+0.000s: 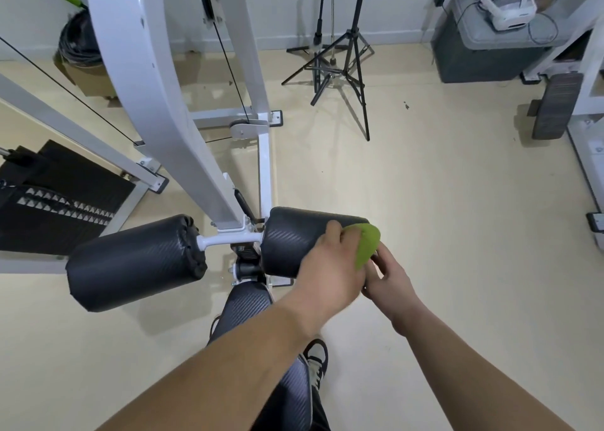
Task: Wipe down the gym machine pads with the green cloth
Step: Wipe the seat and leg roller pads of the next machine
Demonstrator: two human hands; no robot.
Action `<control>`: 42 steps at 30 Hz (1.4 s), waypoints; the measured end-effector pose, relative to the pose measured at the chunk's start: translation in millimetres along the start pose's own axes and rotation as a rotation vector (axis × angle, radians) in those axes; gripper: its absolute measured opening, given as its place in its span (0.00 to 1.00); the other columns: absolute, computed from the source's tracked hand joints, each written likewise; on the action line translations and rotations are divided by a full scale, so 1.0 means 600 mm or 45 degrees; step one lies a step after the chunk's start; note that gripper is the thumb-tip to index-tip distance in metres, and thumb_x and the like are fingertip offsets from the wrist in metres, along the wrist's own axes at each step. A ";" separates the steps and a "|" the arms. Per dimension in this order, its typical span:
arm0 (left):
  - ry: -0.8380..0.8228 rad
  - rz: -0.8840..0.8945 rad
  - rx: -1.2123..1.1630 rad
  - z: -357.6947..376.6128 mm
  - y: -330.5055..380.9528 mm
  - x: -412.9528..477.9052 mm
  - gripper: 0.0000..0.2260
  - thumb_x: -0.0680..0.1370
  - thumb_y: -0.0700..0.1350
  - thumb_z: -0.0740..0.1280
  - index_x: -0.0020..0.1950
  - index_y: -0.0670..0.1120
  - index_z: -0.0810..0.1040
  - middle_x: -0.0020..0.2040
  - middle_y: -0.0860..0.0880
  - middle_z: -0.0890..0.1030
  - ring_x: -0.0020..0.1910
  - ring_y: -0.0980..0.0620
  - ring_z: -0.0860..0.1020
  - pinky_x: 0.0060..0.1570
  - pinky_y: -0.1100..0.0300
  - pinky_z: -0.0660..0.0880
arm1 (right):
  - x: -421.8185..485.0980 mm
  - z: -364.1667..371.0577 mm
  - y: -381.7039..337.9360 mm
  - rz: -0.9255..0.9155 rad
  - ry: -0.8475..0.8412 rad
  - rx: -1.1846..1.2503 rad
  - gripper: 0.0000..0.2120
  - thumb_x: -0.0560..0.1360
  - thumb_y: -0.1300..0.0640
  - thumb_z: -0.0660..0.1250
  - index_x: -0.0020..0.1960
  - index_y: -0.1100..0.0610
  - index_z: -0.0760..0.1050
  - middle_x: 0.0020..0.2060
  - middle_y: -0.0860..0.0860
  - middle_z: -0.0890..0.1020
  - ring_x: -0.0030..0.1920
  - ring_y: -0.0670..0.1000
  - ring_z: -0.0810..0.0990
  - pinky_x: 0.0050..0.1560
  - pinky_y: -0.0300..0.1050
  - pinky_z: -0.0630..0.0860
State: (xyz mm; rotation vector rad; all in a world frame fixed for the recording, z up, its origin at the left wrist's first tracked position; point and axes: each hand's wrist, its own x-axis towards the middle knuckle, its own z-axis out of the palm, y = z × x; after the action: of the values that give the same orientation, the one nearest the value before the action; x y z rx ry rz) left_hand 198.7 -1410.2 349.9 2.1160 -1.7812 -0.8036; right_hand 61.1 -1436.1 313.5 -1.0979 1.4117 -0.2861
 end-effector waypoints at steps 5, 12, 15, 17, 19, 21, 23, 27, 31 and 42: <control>0.269 -0.290 0.153 -0.055 -0.125 0.021 0.21 0.76 0.44 0.66 0.70 0.47 0.71 0.56 0.43 0.69 0.49 0.39 0.76 0.44 0.48 0.77 | 0.000 -0.003 -0.001 0.055 0.026 0.061 0.24 0.83 0.48 0.65 0.70 0.23 0.65 0.67 0.36 0.77 0.67 0.49 0.76 0.71 0.58 0.75; 0.245 -0.160 -0.180 0.034 0.004 -0.029 0.22 0.75 0.43 0.70 0.67 0.44 0.70 0.57 0.42 0.70 0.49 0.40 0.76 0.48 0.50 0.77 | 0.006 -0.014 -0.008 0.151 -0.056 0.098 0.22 0.84 0.52 0.63 0.68 0.25 0.72 0.64 0.35 0.79 0.60 0.50 0.81 0.55 0.52 0.83; 0.157 -0.071 -0.220 0.049 0.008 -0.056 0.23 0.75 0.42 0.70 0.67 0.45 0.68 0.58 0.44 0.68 0.49 0.42 0.76 0.49 0.48 0.78 | 0.003 -0.016 -0.010 0.140 -0.086 0.053 0.23 0.83 0.56 0.61 0.67 0.29 0.75 0.61 0.37 0.82 0.54 0.50 0.81 0.56 0.57 0.84; 0.130 -0.008 -0.071 0.023 -0.033 -0.043 0.23 0.75 0.44 0.69 0.69 0.46 0.68 0.57 0.46 0.67 0.48 0.42 0.75 0.44 0.45 0.79 | -0.003 -0.015 -0.010 0.118 -0.062 0.022 0.23 0.84 0.50 0.62 0.72 0.26 0.67 0.63 0.37 0.80 0.53 0.49 0.78 0.61 0.60 0.81; 0.170 -0.153 0.023 -0.020 -0.090 -0.019 0.23 0.77 0.45 0.67 0.72 0.46 0.67 0.59 0.45 0.66 0.51 0.40 0.75 0.45 0.44 0.78 | -0.010 -0.008 -0.007 0.092 -0.031 0.029 0.26 0.84 0.48 0.62 0.75 0.24 0.61 0.68 0.34 0.75 0.65 0.48 0.76 0.68 0.60 0.77; 0.271 -0.379 0.083 -0.064 -0.143 0.004 0.22 0.79 0.46 0.65 0.71 0.43 0.67 0.60 0.42 0.67 0.53 0.37 0.75 0.47 0.45 0.76 | -0.021 0.003 0.002 0.049 -0.017 0.018 0.27 0.85 0.49 0.61 0.75 0.24 0.58 0.72 0.34 0.71 0.72 0.48 0.71 0.74 0.56 0.71; 0.251 -0.484 0.121 -0.082 -0.163 0.012 0.20 0.80 0.46 0.64 0.70 0.42 0.67 0.60 0.40 0.68 0.52 0.36 0.76 0.45 0.47 0.74 | -0.034 0.012 0.010 -0.004 -0.007 -0.008 0.27 0.85 0.52 0.60 0.77 0.28 0.59 0.73 0.32 0.68 0.72 0.45 0.71 0.74 0.48 0.68; 0.196 -0.461 0.150 -0.075 -0.141 -0.013 0.19 0.78 0.46 0.66 0.67 0.42 0.69 0.57 0.42 0.68 0.47 0.38 0.77 0.41 0.49 0.75 | -0.029 -0.002 -0.003 0.082 0.053 0.048 0.15 0.81 0.52 0.70 0.64 0.40 0.72 0.67 0.39 0.77 0.58 0.44 0.81 0.62 0.52 0.78; 0.161 -0.441 0.110 -0.063 -0.149 -0.069 0.22 0.77 0.49 0.66 0.69 0.44 0.69 0.57 0.43 0.71 0.44 0.35 0.78 0.39 0.50 0.74 | 0.006 -0.028 -0.046 0.260 0.041 0.076 0.19 0.80 0.43 0.69 0.69 0.42 0.72 0.54 0.50 0.83 0.55 0.56 0.83 0.54 0.59 0.84; 0.257 -0.367 0.079 -0.012 -0.036 0.039 0.20 0.76 0.44 0.67 0.68 0.45 0.70 0.59 0.42 0.68 0.53 0.40 0.72 0.49 0.47 0.76 | 0.028 -0.014 -0.023 0.222 -0.021 -0.078 0.23 0.84 0.43 0.59 0.77 0.28 0.61 0.64 0.44 0.79 0.62 0.55 0.80 0.56 0.54 0.82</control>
State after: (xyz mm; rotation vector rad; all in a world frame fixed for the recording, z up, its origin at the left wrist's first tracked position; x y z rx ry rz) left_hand 222.6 -1429.6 338.9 2.4340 -1.4382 -0.5784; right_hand 63.2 -1459.1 314.7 -1.0163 1.4992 -0.1091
